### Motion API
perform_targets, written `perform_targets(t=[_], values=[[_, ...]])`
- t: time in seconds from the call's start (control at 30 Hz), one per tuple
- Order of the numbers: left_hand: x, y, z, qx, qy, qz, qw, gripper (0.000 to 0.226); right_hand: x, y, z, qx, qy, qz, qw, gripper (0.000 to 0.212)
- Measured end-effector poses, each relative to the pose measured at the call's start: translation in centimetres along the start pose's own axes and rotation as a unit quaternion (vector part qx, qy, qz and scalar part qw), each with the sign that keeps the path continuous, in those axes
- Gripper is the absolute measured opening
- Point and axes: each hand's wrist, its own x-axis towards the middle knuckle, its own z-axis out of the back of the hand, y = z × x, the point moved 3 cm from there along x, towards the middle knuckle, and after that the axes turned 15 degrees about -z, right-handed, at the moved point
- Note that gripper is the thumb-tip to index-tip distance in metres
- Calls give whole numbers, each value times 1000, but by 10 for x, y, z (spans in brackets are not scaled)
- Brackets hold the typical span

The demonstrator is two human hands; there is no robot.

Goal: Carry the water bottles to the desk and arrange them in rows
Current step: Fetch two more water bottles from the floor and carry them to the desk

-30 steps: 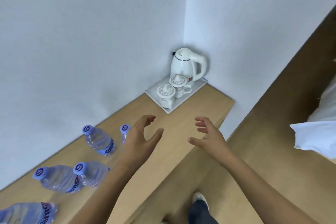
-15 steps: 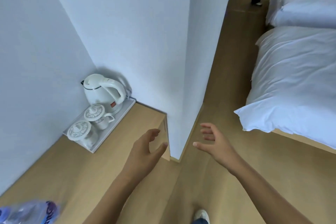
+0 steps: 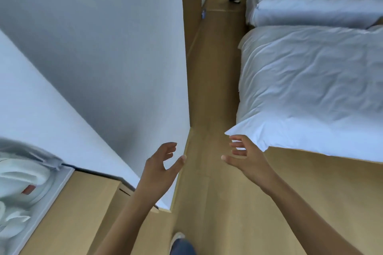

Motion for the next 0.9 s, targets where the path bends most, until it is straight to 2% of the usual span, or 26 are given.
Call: perform_targets(t=[0.4, 0.6, 0.9], values=[[245, -12, -71, 22, 91, -52, 994, 36, 186, 70, 83, 21, -45, -25, 998, 51], [365, -8, -91, 32, 104, -54, 993, 41, 287, 120, 107, 47, -34, -34, 998, 51], [525, -7, -140, 21, 120, -41, 992, 44, 436, 160, 165, 33, -31, -63, 997, 49]])
